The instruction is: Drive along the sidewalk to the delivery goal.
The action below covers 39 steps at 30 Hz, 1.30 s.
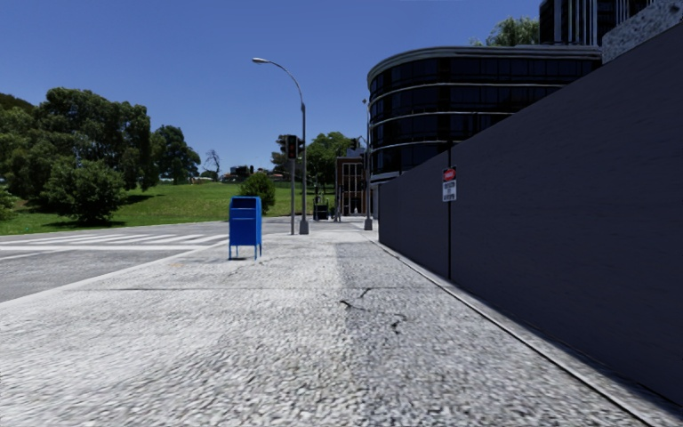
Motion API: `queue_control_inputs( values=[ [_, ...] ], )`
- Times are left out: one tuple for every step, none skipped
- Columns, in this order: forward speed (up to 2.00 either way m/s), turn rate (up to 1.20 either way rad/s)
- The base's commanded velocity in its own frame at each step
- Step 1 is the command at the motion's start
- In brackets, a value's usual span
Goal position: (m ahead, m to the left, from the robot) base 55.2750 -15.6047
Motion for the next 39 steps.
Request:
queue_control_inputs(
  values=[
    [2.00, 0.00],
    [2.00, 0.00],
    [2.00, 0.00],
    [2.00, 0.00],
    [2.00, 0.00],
    [2.00, 0.00],
    [2.00, 0.00],
    [2.00, 0.00],
    [2.00, 0.00],
    [2.00, 0.00],
    [2.00, 0.00],
    [2.00, 0.00],
    [2.00, 0.00],
    [2.00, 0.00],
    [2.00, 0.00],
    [2.00, 0.00],
    [2.00, 0.00],
    [2.00, 0.00],
    [2.00, 0.00],
    [2.00, 0.00],
    [2.00, 0.00],
    [2.00, 0.00],
    [2.00, 0.00],
    [2.00, 0.00],
    [2.00, 0.00],
    [2.00, 0.00],
    [2.00, 0.00],
    [2.00, 0.00],
    [2.00, 0.00],
    [2.00, 0.00],
    [2.00, 0.00],
    [2.00, 0.00],
    [2.00, 0.00],
    [2.00, 0.00],
    [2.00, 0.00],
    [2.00, 0.00],
    [2.00, 0.00],
    [2.00, 0.00],
    [2.00, 0.00]
  ],
)
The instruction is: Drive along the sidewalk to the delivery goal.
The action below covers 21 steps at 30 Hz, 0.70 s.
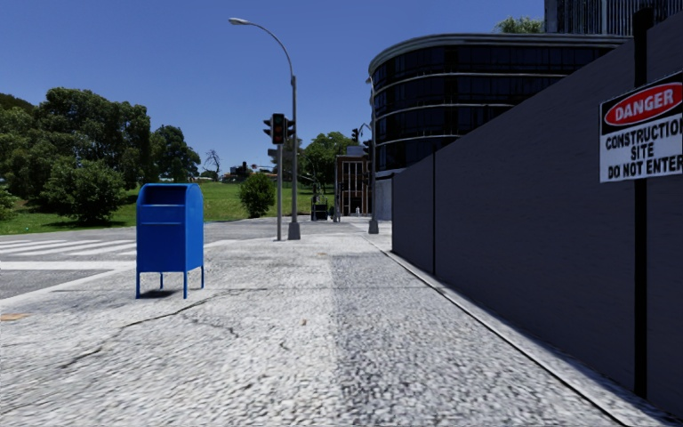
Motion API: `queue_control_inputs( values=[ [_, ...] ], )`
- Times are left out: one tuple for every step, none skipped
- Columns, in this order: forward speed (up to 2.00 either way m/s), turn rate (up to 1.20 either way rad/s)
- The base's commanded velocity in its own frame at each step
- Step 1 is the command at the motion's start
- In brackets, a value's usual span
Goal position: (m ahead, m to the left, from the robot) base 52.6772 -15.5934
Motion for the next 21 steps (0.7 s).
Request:
queue_control_inputs(
  values=[
    [2.00, 0.00],
    [2.00, 0.00],
    [2.00, 0.00],
    [2.00, 0.00],
    [2.00, 0.00],
    [2.00, 0.00],
    [2.00, 0.00],
    [2.00, 0.00],
    [2.00, 0.00],
    [2.00, 0.00],
    [2.00, 0.00],
    [2.00, 0.00],
    [2.00, 0.00],
    [2.00, 0.00],
    [2.00, 0.00],
    [2.00, 0.00],
    [2.00, 0.00],
    [2.00, 0.00],
    [2.00, 0.00],
    [2.00, 0.00],
    [2.00, 0.00]
  ],
)
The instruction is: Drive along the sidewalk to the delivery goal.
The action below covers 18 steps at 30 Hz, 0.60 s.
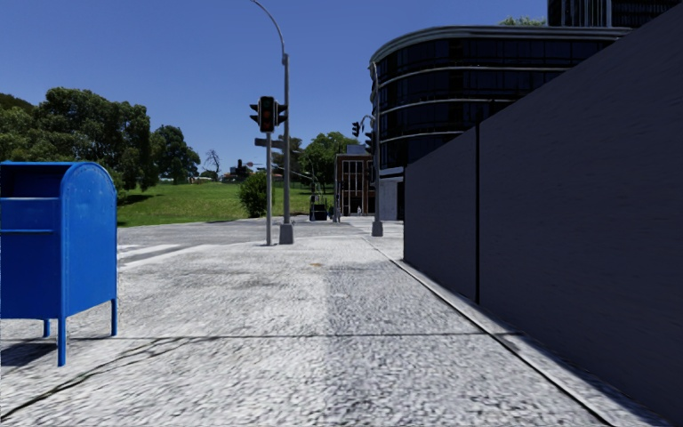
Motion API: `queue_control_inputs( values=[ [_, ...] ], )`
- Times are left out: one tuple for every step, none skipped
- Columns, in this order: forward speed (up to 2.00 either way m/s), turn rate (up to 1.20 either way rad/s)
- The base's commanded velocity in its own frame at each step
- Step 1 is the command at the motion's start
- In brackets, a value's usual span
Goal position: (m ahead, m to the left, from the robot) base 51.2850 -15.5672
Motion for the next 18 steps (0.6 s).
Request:
queue_control_inputs(
  values=[
    [2.00, 0.00],
    [2.00, 0.00],
    [2.00, 0.00],
    [2.00, 0.00],
    [2.00, 0.00],
    [2.00, 0.00],
    [2.00, 0.00],
    [2.00, 0.00],
    [2.00, 0.00],
    [2.00, 0.00],
    [2.00, 0.00],
    [2.00, 0.00],
    [2.00, 0.00],
    [2.00, 0.00],
    [2.00, 0.00],
    [2.00, 0.00],
    [2.00, 0.00],
    [2.00, 0.00]
  ],
)
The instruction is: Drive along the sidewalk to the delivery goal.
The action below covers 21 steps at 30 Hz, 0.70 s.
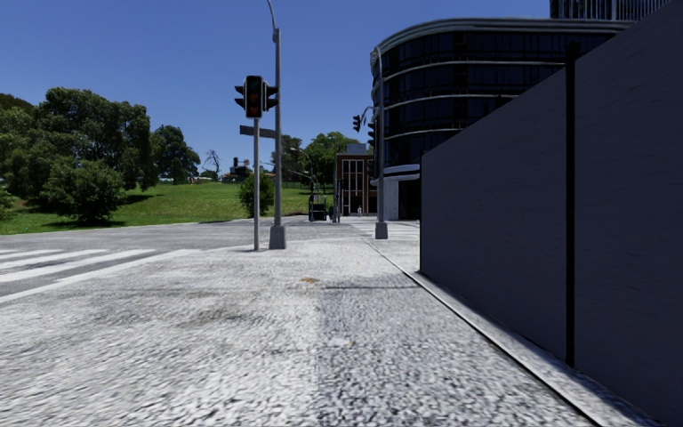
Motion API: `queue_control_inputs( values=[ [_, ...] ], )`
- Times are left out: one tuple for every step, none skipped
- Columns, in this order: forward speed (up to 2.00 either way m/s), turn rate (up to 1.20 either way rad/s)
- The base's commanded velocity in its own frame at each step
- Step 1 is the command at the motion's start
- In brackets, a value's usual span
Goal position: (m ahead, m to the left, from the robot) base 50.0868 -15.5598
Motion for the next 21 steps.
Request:
queue_control_inputs(
  values=[
    [2.00, 0.00],
    [2.00, 0.00],
    [2.00, 0.00],
    [2.00, 0.00],
    [2.00, 0.00],
    [2.00, 0.00],
    [2.00, 0.00],
    [2.00, 0.00],
    [2.00, 0.00],
    [2.00, 0.00],
    [2.00, 0.00],
    [2.00, 0.00],
    [2.00, 0.00],
    [2.00, 0.00],
    [2.00, 0.00],
    [2.00, 0.00],
    [2.00, 0.00],
    [2.00, 0.00],
    [2.00, 0.00],
    [2.00, 0.00],
    [2.00, 0.00]
  ],
)
